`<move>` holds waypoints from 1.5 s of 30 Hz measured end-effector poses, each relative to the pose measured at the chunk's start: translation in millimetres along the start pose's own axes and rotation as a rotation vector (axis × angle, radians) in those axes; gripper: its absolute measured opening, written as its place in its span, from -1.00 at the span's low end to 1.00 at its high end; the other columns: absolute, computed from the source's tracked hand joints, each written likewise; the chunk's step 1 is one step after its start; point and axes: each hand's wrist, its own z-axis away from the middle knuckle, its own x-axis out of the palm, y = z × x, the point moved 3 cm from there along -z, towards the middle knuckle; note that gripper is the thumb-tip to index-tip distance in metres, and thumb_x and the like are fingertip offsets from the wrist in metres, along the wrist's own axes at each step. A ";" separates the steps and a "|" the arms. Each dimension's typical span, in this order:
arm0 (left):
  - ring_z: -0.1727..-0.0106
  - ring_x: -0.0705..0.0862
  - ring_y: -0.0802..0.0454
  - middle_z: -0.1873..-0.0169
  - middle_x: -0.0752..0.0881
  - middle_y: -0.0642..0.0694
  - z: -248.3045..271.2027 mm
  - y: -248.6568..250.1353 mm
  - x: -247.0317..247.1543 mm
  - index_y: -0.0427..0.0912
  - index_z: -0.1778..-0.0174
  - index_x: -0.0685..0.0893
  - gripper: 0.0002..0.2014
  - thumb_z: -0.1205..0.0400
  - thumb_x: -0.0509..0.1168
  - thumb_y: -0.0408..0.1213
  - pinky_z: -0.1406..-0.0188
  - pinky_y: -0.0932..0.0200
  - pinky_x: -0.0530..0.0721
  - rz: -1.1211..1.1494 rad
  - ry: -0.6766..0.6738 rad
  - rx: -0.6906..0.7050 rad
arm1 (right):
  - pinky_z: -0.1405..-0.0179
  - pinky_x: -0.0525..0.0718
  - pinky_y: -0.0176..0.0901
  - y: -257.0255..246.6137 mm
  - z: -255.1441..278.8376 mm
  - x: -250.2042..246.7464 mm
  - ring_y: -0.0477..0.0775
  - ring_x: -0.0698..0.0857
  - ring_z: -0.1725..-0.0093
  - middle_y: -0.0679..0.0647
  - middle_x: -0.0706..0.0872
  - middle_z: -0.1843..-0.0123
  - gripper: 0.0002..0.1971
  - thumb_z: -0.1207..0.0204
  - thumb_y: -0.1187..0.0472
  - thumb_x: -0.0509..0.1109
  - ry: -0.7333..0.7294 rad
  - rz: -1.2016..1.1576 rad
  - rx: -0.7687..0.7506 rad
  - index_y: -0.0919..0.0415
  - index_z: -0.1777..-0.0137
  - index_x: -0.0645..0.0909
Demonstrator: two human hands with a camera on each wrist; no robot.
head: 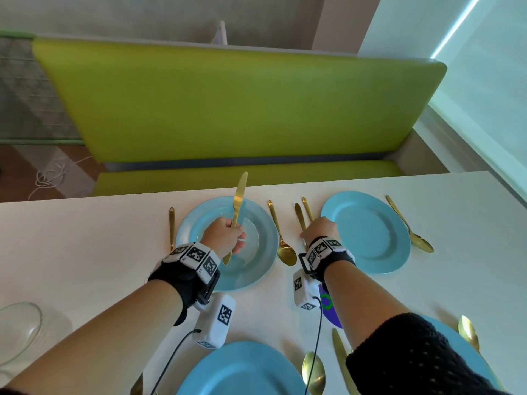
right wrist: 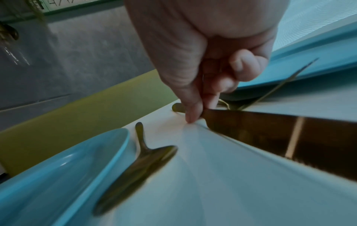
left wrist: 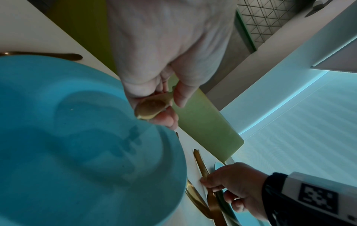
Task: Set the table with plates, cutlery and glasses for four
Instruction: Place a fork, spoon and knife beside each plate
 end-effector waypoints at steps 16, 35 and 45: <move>0.30 0.65 -0.03 0.30 0.66 -0.10 -0.1 -3.3 -3.2 -0.13 0.25 0.48 -0.81 -0.70 0.17 -0.35 0.32 0.18 0.63 0.002 0.032 -0.020 | 0.04 0.71 -0.06 -4.2 -4.9 -6.2 0.26 0.76 -0.03 0.22 0.77 -0.04 -0.83 -0.49 0.27 0.40 0.050 -0.074 0.010 0.29 -0.04 0.69; 0.35 0.64 0.00 0.27 0.65 -0.11 24.0 -17.5 -14.7 -0.16 0.23 0.47 -0.83 -0.70 0.16 -0.36 0.34 0.19 0.62 0.013 0.048 -0.040 | -0.18 0.69 -0.01 -31.2 37.5 -23.2 0.21 0.70 -0.20 0.22 0.73 -0.20 -0.65 -0.51 0.07 0.45 0.080 -0.016 -0.196 0.28 -0.19 0.68; 0.46 0.51 0.06 0.46 0.56 -0.09 59.2 -15.4 -42.3 -0.16 0.23 0.58 -0.85 -0.60 0.22 -0.47 0.54 0.32 0.47 -0.198 -0.032 0.007 | -0.17 0.59 -0.07 -80.1 163.4 0.8 0.12 0.61 -0.31 0.04 0.66 -0.31 -0.68 -0.60 0.19 0.31 -0.024 0.151 -0.823 -0.02 -0.32 0.65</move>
